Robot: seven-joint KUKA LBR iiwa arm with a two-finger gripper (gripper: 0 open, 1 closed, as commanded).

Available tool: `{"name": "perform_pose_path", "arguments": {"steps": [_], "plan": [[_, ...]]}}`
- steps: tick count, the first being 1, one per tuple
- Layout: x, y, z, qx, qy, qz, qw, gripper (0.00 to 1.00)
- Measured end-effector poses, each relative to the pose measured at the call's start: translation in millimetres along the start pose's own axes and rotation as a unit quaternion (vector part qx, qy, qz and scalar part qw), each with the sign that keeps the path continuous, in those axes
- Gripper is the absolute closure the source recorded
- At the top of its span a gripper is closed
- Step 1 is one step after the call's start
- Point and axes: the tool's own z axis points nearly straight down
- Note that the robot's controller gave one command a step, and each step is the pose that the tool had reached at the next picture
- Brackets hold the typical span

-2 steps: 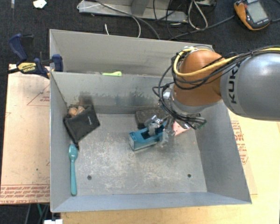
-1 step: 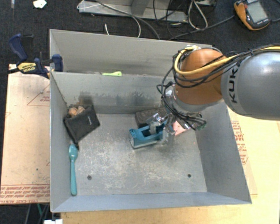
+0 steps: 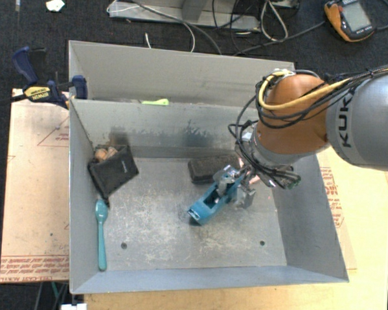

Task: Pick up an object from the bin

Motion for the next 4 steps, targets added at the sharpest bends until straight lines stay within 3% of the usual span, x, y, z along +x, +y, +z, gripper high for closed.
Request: {"name": "perform_pose_path", "arguments": {"steps": [1, 2, 3, 4], "plan": [[0.3, -12.7, 6.3, 0.003, -0.0026, -0.088, 0.9961, 1.0], [13.6, -16.6, 25.8, 0.005, -0.0063, -0.218, 0.9759, 1.0], [11.4, -9.2, -29.7, -0.003, -0.0004, -0.286, 0.9583, 1.0], [14.0, -9.8, -88.5, -0.003, 0.0004, -0.158, 0.9874, 1.0]]}}
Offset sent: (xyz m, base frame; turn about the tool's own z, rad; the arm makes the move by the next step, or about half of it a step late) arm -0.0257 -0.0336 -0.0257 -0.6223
